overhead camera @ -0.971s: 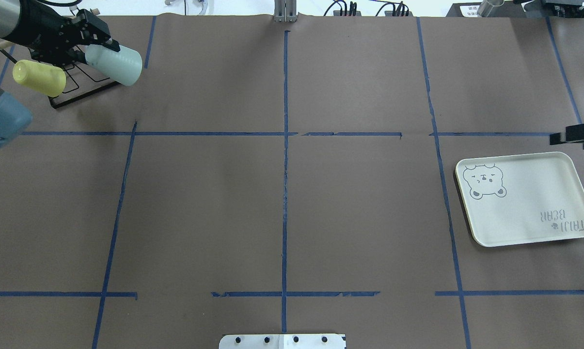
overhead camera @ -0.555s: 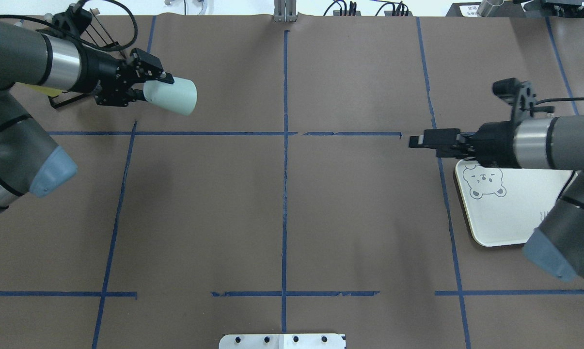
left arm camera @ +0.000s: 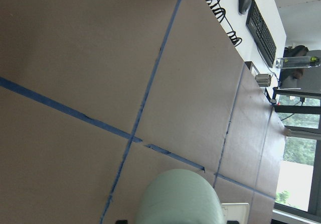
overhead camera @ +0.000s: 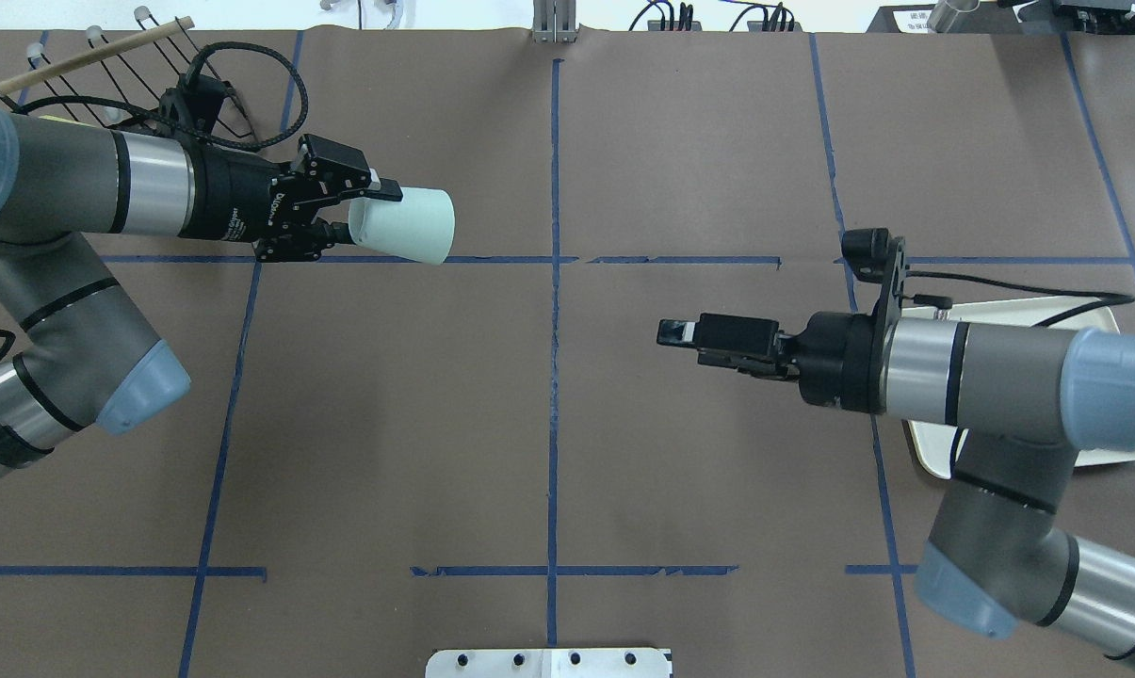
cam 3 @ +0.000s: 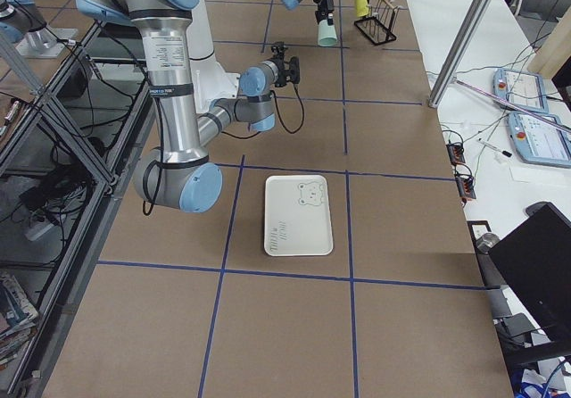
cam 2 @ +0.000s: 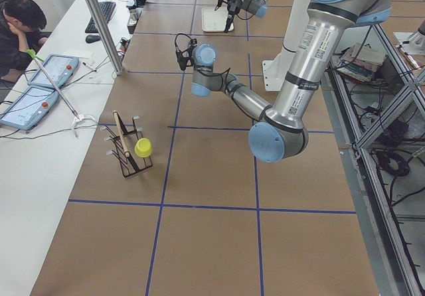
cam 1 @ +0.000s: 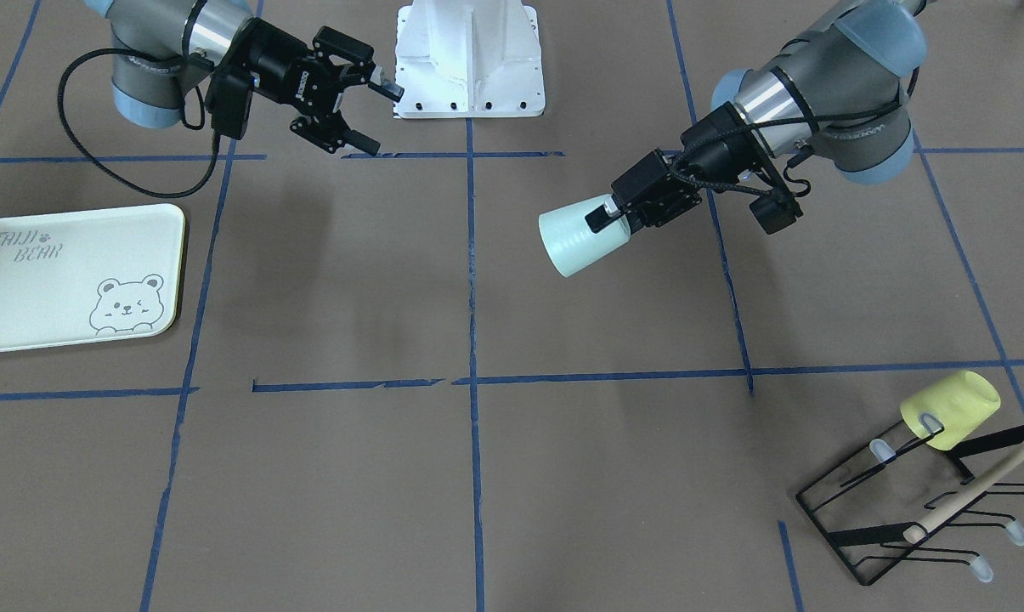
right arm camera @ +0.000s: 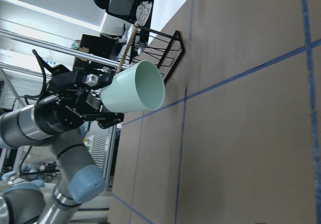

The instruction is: Left arm grabs green cup and hands to right arm on tray

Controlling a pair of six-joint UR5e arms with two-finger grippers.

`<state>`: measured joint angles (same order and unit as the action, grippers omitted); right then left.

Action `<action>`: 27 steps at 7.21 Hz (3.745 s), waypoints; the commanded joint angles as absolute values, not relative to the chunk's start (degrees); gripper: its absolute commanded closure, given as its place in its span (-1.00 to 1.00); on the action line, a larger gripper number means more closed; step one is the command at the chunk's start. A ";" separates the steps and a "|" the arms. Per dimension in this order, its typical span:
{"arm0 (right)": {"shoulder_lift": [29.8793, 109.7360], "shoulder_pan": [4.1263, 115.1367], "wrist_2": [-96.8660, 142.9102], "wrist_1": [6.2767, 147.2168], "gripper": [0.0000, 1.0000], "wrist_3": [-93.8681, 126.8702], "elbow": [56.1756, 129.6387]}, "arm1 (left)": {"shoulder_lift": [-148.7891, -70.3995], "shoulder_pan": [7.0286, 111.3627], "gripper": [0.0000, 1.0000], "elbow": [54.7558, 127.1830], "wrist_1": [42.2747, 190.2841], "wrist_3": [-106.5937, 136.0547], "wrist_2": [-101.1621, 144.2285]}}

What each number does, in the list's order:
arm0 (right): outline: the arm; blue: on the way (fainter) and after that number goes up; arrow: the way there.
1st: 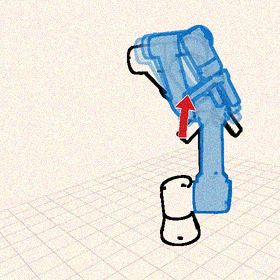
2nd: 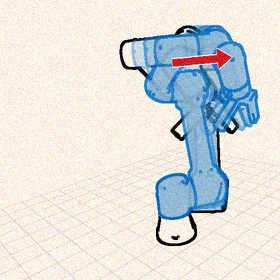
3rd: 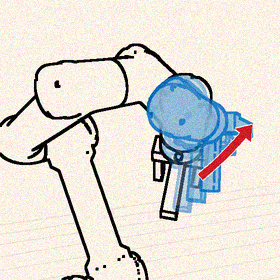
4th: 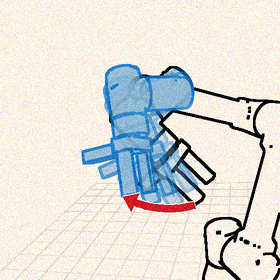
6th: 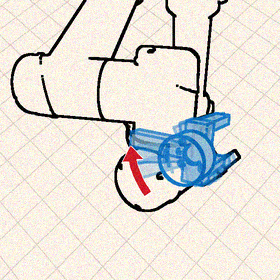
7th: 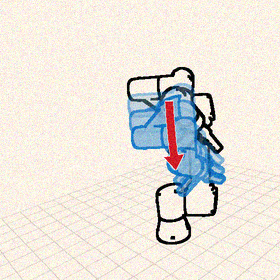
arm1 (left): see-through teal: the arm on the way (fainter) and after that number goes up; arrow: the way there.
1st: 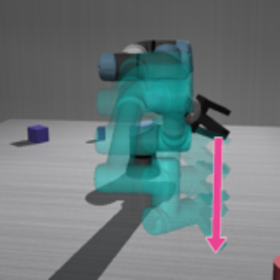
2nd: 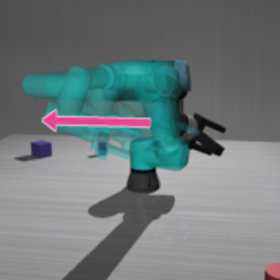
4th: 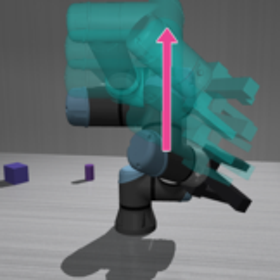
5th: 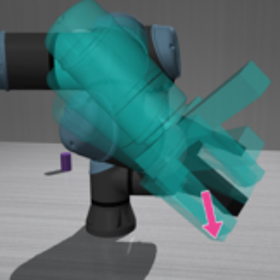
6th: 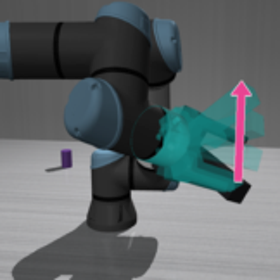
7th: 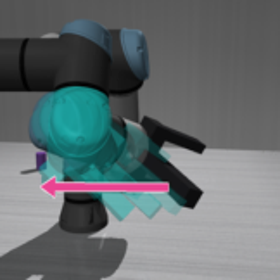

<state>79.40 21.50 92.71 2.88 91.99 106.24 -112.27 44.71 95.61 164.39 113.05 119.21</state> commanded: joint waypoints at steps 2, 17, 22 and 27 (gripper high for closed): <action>75.09 17.93 90.44 -5.71 -1.00 93.42 105.65 | -112.24 39.76 0.28 95.80 179.07 117.48 119.36; 65.48 19.51 85.52 0.97 -0.92 99.93 105.38 | -112.59 33.94 0.27 99.05 186.15 128.94 119.44; 65.48 19.51 85.52 3.16 0.13 103.45 105.47 | -112.94 33.49 0.27 99.40 186.07 129.02 119.36; 65.57 19.60 85.61 3.16 0.48 103.18 105.47 | -113.03 33.40 0.12 99.40 186.07 129.02 119.36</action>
